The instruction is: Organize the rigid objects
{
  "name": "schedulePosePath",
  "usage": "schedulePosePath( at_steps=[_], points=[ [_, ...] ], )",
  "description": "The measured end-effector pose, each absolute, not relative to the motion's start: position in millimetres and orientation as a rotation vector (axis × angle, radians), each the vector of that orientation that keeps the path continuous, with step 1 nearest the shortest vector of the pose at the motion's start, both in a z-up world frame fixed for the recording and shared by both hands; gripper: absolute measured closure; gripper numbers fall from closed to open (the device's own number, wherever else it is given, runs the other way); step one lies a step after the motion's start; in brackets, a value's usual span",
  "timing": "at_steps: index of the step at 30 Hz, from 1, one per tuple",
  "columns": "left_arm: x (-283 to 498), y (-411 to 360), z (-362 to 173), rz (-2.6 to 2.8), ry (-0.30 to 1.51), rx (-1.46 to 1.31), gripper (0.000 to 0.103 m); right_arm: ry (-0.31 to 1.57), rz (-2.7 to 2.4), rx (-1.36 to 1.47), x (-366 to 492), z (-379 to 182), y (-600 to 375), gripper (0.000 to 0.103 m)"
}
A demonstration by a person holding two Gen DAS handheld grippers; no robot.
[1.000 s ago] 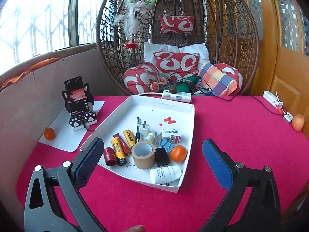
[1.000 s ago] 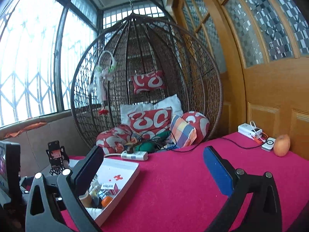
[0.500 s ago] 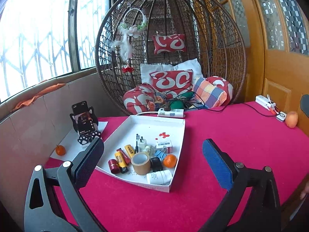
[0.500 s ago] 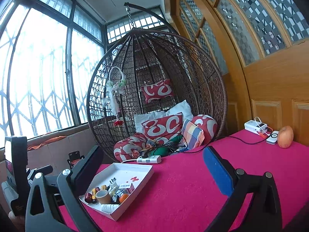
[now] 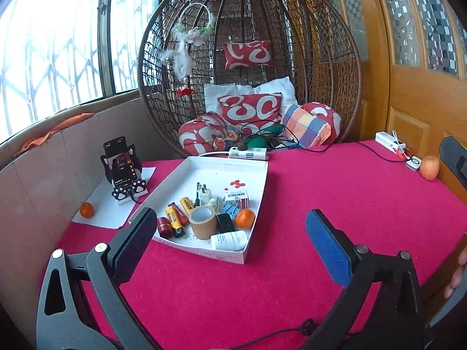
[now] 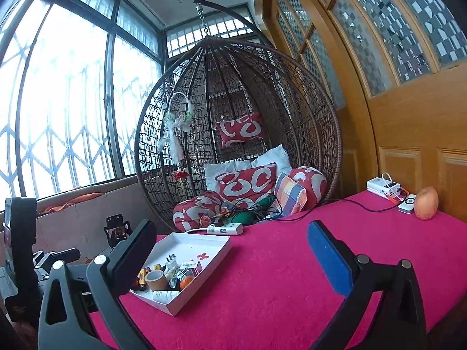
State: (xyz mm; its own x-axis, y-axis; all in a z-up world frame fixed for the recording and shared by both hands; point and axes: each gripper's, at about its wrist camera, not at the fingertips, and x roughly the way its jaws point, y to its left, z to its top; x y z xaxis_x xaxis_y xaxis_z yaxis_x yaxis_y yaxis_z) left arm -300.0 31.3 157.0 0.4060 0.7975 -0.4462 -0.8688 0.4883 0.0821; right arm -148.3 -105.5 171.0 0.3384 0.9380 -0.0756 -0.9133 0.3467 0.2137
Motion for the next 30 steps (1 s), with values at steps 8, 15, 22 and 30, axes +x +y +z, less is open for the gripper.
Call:
schedulePosePath(
  at_steps=[8, 15, 22, 30],
  points=[
    [-302.5, 40.8, 152.3, 1.047, 0.486, -0.242, 0.000, 0.187, 1.208, 0.129, -150.9, 171.0, -107.5, 0.000],
    [-305.1, 47.7, 147.7, 1.056, 0.496, -0.276, 0.000, 0.210, 1.208, 0.112, -150.5, 166.4, -103.6, 0.000],
    [-301.3, 49.2, 142.5, 1.048, 0.518, -0.287, 0.000, 0.221, 1.203, 0.094, -150.3, 164.1, -101.9, 0.000],
    [-301.6, 50.3, 140.6, 1.041, 0.518, -0.294, 0.000, 0.241, 1.199, 0.085, -147.9, 160.1, -99.8, 0.000]
  ],
)
